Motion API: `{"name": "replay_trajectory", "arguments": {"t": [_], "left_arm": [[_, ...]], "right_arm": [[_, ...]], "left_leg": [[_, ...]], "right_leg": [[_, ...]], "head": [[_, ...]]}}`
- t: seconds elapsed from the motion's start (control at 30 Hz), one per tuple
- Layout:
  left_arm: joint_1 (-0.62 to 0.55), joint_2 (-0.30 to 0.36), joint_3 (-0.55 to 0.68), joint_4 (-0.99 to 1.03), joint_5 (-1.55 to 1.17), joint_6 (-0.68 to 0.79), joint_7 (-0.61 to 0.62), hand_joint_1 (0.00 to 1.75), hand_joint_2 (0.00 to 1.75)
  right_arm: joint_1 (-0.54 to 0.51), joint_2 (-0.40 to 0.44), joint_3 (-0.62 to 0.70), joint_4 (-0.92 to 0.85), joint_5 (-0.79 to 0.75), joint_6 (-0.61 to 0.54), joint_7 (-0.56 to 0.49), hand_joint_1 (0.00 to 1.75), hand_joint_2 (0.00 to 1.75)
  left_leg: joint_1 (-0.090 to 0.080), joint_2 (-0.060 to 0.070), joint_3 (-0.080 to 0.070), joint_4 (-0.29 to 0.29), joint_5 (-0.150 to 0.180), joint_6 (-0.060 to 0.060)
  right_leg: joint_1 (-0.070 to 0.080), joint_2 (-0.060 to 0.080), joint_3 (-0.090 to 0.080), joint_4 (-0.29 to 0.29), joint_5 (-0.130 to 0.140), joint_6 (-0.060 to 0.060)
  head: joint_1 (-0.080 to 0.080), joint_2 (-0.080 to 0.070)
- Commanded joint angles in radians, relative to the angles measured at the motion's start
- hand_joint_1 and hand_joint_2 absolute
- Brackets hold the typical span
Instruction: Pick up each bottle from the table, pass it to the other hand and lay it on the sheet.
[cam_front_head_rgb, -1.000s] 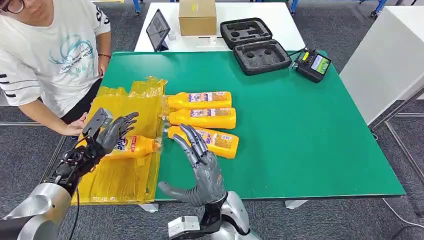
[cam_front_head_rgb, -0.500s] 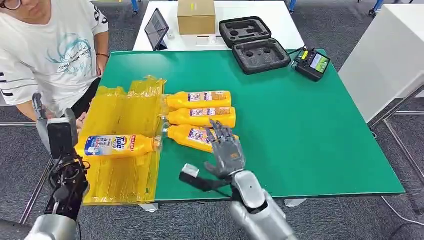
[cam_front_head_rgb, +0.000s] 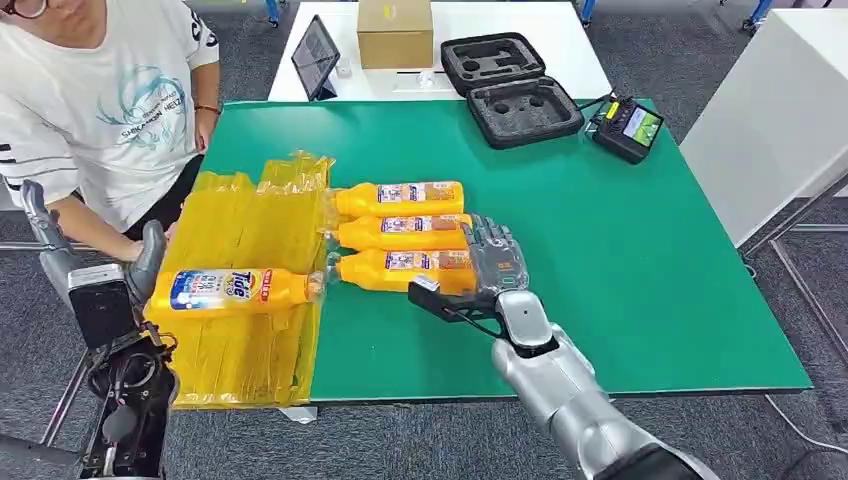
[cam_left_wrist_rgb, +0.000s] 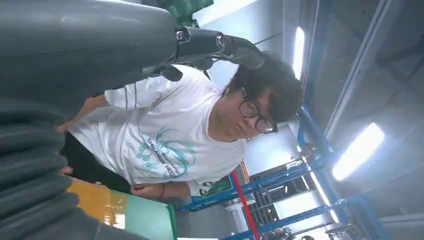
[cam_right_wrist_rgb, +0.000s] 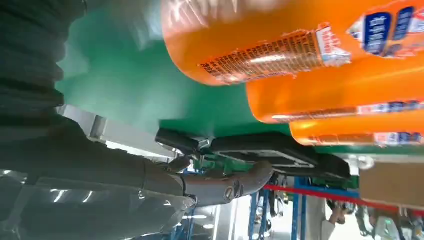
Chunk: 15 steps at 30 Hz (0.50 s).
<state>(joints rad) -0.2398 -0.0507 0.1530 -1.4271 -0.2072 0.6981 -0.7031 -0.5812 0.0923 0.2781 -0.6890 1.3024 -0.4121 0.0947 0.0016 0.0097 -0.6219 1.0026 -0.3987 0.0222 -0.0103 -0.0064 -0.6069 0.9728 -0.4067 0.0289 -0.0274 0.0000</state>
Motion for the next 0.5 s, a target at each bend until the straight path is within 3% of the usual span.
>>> {"name": "replay_trajectory", "arguments": {"t": [0.03,0.17,0.5], "left_arm": [[-0.010,-0.026,0.008,0.010,0.009,0.000,0.005,0.00,1.75],[-0.016,-0.027,0.002,0.021,0.001,0.000,0.005,0.00,1.75],[-0.045,-0.027,-0.020,0.082,0.027,0.000,0.005,0.00,1.75]], "right_arm": [[-0.097,0.021,-0.058,0.169,-0.045,0.035,-0.044,0.00,1.75],[-0.118,0.055,-0.093,0.220,-0.140,0.090,-0.149,0.00,1.75],[-0.139,0.101,-0.061,0.277,-0.168,0.142,-0.217,0.00,1.75]], "left_leg": [[0.001,-0.001,0.003,0.000,-0.002,-0.001],[0.001,-0.001,0.002,0.001,-0.001,-0.001],[0.000,-0.001,0.002,0.000,-0.001,-0.001]], "right_leg": [[0.001,0.000,0.004,0.000,-0.002,-0.001],[0.000,0.001,0.002,0.000,-0.001,-0.001],[0.000,0.000,0.001,0.000,-0.001,-0.001]], "head": [[0.000,0.000],[0.000,0.000],[0.000,0.000]]}}
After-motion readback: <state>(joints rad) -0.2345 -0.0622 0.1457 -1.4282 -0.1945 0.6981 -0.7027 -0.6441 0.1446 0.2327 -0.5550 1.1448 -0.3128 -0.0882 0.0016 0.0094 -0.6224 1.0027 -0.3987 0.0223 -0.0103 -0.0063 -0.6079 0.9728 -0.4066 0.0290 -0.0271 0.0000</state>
